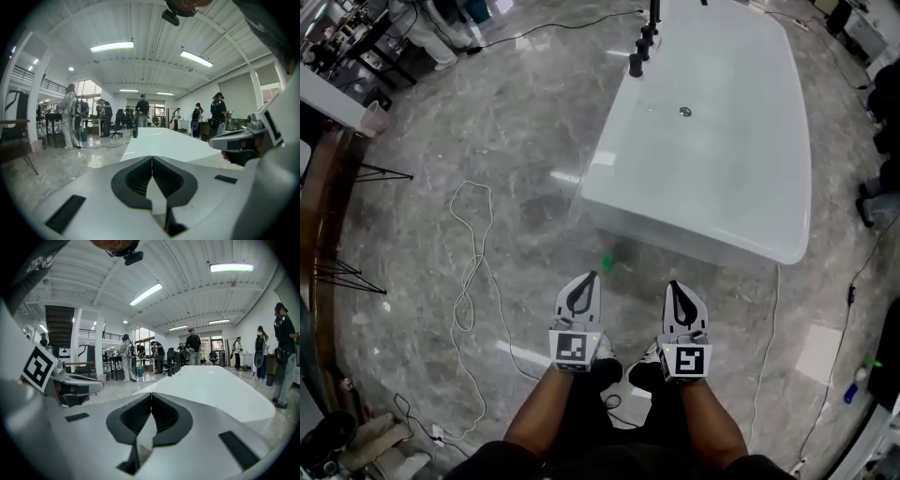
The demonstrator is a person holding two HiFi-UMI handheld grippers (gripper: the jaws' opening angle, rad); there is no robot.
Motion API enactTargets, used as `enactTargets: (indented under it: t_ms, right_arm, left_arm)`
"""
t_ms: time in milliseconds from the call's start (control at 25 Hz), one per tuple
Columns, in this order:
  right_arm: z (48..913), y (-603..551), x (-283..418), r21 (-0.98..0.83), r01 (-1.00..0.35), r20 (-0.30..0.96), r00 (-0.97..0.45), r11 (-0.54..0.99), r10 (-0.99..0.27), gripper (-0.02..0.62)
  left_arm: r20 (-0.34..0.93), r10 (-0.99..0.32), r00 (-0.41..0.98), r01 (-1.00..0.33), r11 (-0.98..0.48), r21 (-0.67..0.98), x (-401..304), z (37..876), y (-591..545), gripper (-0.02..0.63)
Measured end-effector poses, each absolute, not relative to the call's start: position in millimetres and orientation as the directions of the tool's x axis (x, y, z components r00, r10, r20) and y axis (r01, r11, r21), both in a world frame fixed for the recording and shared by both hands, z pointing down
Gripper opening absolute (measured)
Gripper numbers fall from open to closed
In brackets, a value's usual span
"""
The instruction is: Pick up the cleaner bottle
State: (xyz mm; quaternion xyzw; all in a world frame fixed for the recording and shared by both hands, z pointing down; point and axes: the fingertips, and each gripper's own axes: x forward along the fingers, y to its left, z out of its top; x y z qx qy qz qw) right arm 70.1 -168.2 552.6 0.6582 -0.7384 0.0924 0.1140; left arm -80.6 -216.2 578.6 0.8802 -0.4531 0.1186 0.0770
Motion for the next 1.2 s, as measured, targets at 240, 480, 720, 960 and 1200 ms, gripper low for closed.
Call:
enactTargets:
  t_ms: [240,480,720,960,1200]
  right_arm:
    - [698,-181,78,-0.014,-0.993,0.286,-0.117,0.118,-0.951,0.017]
    - [825,-199,80,-0.021,-0.990,0.252,-0.137,0.137,-0.958,0.017]
    - [916,-211,73,-0.028,-0.987,0.197,-0.161,0.159,-0.967,0.017]
    - [956,-214,77,-0.031,-0.985,0.171,-0.174,0.172,-0.970,0.017]
    - [962,-209,77,-0.044,-0.981,0.175,-0.192,0.187,-0.966,0.017]
  left_arm:
    - [0.326,-0.767,0.552,-0.818,-0.575,0.033,-64,734,-227,0.006]
    - [0.316,-0.787,0.530,-0.835,-0.549,0.033,-57,866,-235,0.006]
    - [0.291,-0.818,0.495,-0.861,-0.507,0.039,-61,964,-233,0.006]
    - [0.277,-0.845,0.457,-0.883,-0.469,0.028,-63,1009,-229,0.006]
    - [0.268,-0.854,0.445,-0.888,-0.459,0.015,-73,1029,-218,0.126]
